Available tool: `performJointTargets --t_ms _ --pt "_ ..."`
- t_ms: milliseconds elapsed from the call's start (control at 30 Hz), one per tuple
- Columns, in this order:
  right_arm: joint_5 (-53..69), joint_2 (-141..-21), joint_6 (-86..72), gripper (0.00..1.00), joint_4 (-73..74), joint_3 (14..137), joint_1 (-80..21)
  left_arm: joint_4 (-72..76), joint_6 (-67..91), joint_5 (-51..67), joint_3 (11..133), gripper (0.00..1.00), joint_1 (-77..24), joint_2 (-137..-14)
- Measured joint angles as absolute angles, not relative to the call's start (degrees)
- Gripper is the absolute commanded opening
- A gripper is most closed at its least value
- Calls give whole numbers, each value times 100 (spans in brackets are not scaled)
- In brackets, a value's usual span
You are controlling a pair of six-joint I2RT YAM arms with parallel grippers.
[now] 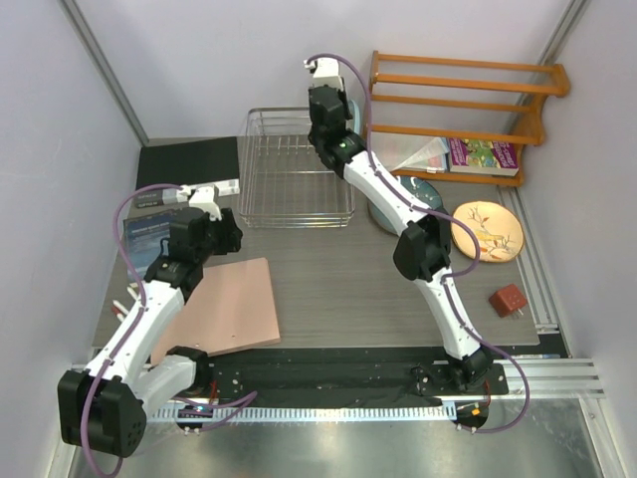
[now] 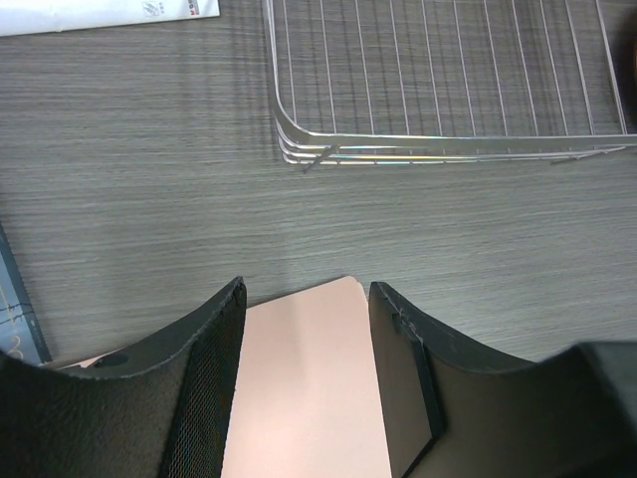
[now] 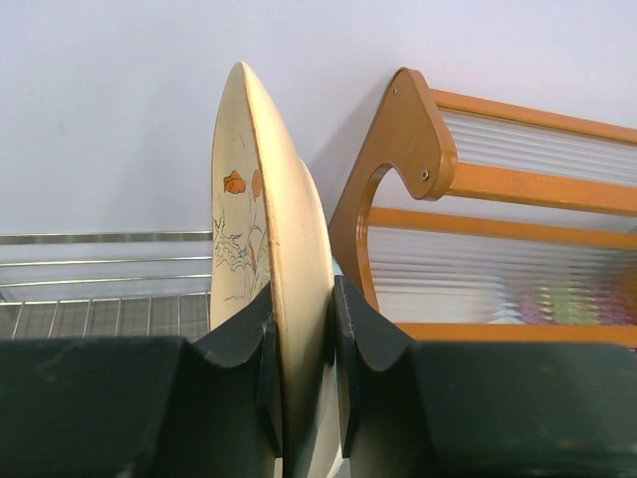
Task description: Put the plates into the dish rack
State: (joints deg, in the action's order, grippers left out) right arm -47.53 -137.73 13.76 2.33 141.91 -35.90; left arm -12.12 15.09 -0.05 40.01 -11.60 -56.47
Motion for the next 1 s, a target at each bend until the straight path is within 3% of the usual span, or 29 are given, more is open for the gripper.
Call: performJointTargets --t_ms 1000 --pt "-4482 -14481 1219 1 432 14055 -3323 -1092 1634 104 3981 54 -1149 -5883"
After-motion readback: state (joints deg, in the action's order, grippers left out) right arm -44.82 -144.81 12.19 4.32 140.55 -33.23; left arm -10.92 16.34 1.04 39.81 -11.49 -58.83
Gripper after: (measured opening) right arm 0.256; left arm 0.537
